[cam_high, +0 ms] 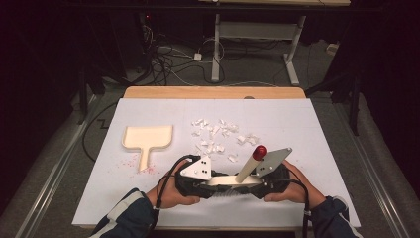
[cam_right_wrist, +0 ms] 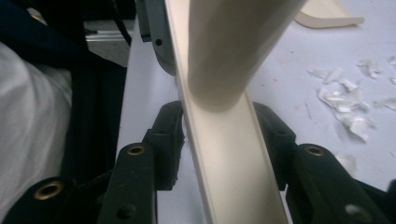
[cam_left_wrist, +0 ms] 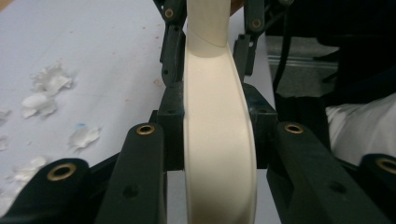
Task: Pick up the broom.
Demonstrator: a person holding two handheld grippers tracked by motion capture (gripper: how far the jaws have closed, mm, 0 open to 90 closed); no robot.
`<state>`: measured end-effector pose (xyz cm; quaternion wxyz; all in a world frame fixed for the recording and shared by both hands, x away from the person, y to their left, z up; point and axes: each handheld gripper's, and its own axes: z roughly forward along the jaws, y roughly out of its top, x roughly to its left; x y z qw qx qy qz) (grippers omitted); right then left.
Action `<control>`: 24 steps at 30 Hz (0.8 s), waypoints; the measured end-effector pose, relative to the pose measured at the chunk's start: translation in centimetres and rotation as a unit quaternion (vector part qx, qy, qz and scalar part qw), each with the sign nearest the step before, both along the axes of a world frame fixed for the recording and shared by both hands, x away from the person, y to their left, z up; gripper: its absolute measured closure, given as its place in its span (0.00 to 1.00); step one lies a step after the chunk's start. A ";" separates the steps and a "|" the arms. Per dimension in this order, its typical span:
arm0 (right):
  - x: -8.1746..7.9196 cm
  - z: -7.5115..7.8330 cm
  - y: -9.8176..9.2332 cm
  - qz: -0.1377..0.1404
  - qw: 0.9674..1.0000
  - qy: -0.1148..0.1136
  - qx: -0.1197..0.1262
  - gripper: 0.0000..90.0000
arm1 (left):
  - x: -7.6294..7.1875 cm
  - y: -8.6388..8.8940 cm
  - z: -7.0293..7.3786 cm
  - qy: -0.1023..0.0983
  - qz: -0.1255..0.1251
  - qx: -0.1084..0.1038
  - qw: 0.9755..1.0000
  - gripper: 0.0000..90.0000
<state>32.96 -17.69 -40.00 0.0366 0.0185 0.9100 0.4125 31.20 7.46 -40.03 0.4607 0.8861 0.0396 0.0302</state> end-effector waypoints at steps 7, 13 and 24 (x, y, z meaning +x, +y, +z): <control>-0.1 0.0 0.0 0.007 1.000 -0.003 0.001 0.75 | 0.4 0.2 -0.1 -0.002 0.012 -0.007 1.000 0.65; -0.1 0.1 -0.2 -0.023 1.000 -0.005 -0.009 0.75 | 0.3 0.9 0.1 -0.033 0.075 0.000 0.997 0.44; 0.6 0.9 -1.5 -0.084 0.996 -0.022 -0.001 0.75 | -0.4 5.8 0.0 -0.116 0.216 0.005 0.970 0.25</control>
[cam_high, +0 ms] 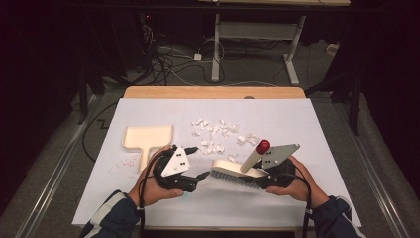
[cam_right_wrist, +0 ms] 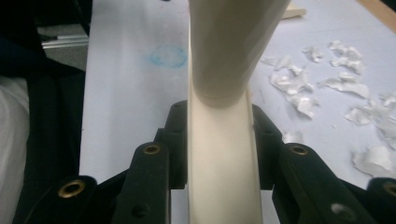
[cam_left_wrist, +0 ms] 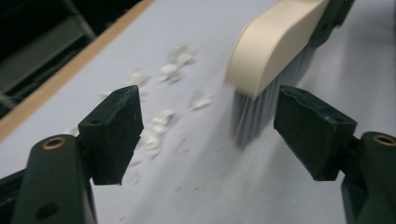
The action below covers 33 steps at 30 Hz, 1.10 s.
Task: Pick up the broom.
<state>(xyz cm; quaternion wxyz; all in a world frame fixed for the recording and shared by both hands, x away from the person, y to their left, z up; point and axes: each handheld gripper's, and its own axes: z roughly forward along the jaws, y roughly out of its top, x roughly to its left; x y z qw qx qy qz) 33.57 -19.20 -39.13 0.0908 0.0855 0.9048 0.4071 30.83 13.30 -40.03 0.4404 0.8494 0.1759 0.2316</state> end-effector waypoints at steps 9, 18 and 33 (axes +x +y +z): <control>0.1 1.0 -0.8 -0.038 0.999 -0.006 0.018 0.75 | -1.7 5.2 -2.6 -0.007 0.091 0.019 0.996 0.25; 0.7 2.5 -2.8 -0.123 0.991 -0.018 0.051 0.75 | -2.7 8.3 -4.3 0.029 0.133 0.018 0.990 0.25; 2.0 3.3 -7.0 -0.276 0.956 -0.058 0.075 0.75 | -1.9 8.9 -5.3 0.069 0.148 0.024 0.986 0.25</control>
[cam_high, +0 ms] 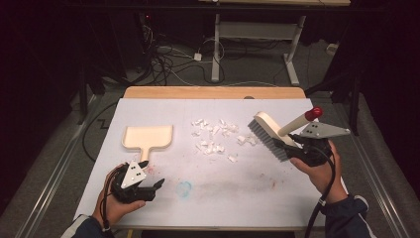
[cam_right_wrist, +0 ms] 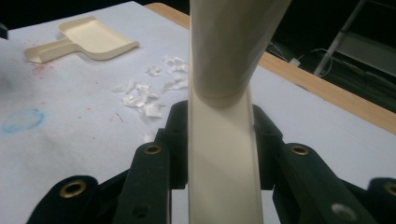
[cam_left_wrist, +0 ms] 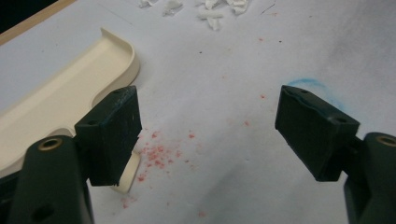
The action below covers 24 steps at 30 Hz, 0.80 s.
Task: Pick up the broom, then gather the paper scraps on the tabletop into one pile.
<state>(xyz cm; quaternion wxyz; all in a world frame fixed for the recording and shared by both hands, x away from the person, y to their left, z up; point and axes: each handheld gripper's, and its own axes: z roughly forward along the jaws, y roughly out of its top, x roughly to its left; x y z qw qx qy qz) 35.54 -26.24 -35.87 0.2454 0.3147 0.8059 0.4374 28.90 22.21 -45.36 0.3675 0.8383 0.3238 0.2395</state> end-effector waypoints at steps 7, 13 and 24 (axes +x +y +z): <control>0.5 -0.6 -0.7 -0.036 0.999 0.002 -0.004 0.75 | 1.3 1.4 0.2 0.056 0.093 -0.059 0.992 0.27; 0.9 -0.7 -0.7 -0.054 0.999 0.001 0.000 0.75 | 2.5 2.0 -0.3 0.091 0.144 -0.063 0.983 0.28; 1.1 -1.2 -0.9 -0.072 0.997 -0.001 0.000 0.75 | 3.2 1.9 -0.5 0.082 0.139 -0.059 0.985 0.26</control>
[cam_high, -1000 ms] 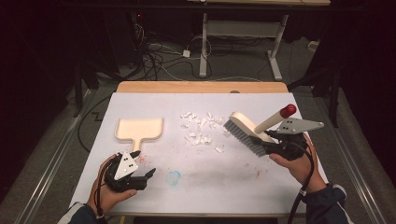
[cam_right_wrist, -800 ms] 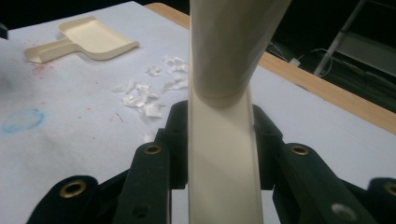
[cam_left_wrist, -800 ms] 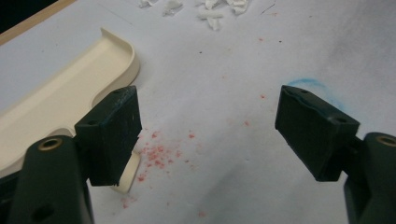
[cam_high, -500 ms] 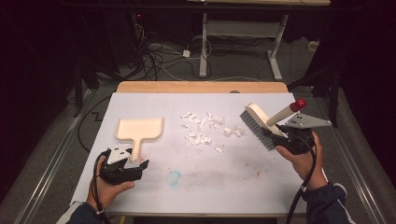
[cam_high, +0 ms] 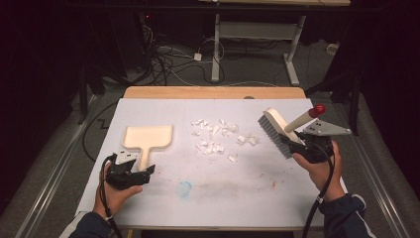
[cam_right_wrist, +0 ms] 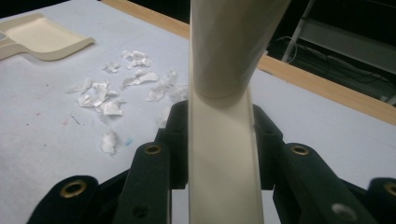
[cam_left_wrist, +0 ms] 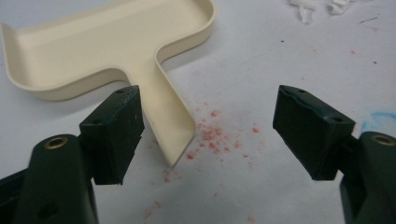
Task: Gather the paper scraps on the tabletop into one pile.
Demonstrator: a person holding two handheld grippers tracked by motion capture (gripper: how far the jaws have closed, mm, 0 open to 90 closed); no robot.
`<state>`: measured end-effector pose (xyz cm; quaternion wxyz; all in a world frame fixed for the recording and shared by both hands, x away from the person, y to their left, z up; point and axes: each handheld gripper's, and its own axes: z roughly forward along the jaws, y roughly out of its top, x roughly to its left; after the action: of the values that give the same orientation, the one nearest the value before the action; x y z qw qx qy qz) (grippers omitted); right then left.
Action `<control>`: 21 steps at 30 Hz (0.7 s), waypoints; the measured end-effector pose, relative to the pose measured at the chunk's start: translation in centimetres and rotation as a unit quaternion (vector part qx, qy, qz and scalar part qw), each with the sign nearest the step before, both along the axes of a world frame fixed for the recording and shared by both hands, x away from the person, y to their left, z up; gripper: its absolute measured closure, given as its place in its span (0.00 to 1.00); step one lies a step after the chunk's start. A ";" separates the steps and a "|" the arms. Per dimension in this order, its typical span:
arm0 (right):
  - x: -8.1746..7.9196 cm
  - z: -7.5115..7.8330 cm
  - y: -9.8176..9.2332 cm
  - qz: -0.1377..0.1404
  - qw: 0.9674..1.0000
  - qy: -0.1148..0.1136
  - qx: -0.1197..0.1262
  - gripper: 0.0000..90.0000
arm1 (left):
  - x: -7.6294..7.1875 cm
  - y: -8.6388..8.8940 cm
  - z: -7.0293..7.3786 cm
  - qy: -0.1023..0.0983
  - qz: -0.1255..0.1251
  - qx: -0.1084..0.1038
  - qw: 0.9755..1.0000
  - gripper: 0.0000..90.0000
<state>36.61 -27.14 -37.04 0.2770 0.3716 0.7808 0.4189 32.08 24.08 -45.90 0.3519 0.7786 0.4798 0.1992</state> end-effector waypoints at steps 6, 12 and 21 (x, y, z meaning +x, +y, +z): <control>1.6 -0.7 0.9 -0.011 0.999 0.005 -0.030 0.75 | -0.6 -0.6 0.5 -0.028 -0.027 0.016 0.999 0.23; 5.5 -2.1 3.2 -0.021 0.995 0.020 -0.093 0.75 | -0.7 -0.6 0.5 -0.037 -0.032 0.039 0.998 0.23; 10.5 -5.1 6.6 -0.063 0.984 0.044 -0.158 0.75 | -1.8 0.2 0.1 -0.038 -0.036 0.057 0.997 0.23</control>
<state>47.14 -20.57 -42.14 0.3232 0.3897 0.8237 0.2555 30.31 24.26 -45.75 0.3315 0.8061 0.4258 0.2430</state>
